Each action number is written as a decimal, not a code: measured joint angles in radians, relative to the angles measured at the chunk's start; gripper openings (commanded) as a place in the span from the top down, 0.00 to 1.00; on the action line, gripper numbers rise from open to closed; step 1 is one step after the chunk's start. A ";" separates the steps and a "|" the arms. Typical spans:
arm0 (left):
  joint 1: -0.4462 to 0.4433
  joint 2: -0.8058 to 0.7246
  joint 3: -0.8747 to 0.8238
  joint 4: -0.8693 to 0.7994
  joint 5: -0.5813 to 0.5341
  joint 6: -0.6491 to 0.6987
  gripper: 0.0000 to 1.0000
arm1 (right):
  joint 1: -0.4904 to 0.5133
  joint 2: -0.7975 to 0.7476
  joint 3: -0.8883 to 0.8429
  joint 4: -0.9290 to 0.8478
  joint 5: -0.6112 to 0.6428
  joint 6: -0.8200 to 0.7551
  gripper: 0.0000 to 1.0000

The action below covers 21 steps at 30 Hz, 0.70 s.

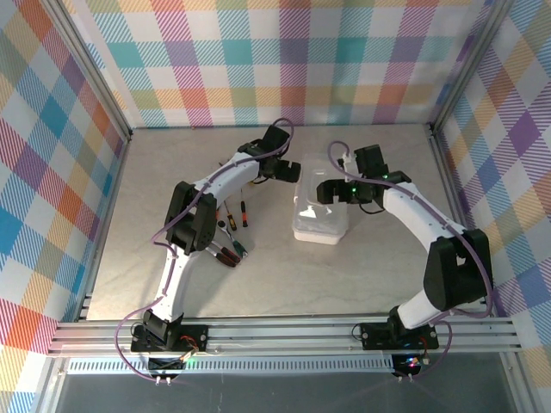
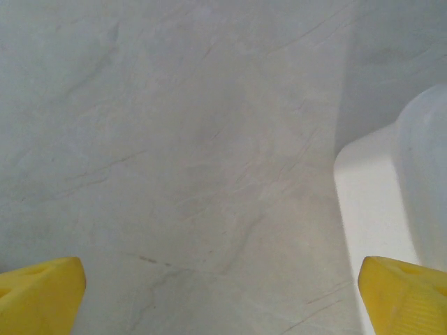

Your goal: Pack the tool kit

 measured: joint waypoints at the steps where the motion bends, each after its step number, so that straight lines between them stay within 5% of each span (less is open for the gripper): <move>1: -0.002 0.000 0.008 0.000 0.004 0.000 0.00 | 0.009 0.002 0.005 -0.020 0.014 0.009 0.01; 11: 0.013 -0.149 -0.233 0.018 -0.030 0.011 0.00 | 0.012 0.221 0.326 -0.181 0.121 0.024 0.01; 21: 0.042 -0.348 -0.420 0.032 -0.016 0.000 0.00 | 0.010 0.294 0.358 -0.237 0.125 0.052 0.01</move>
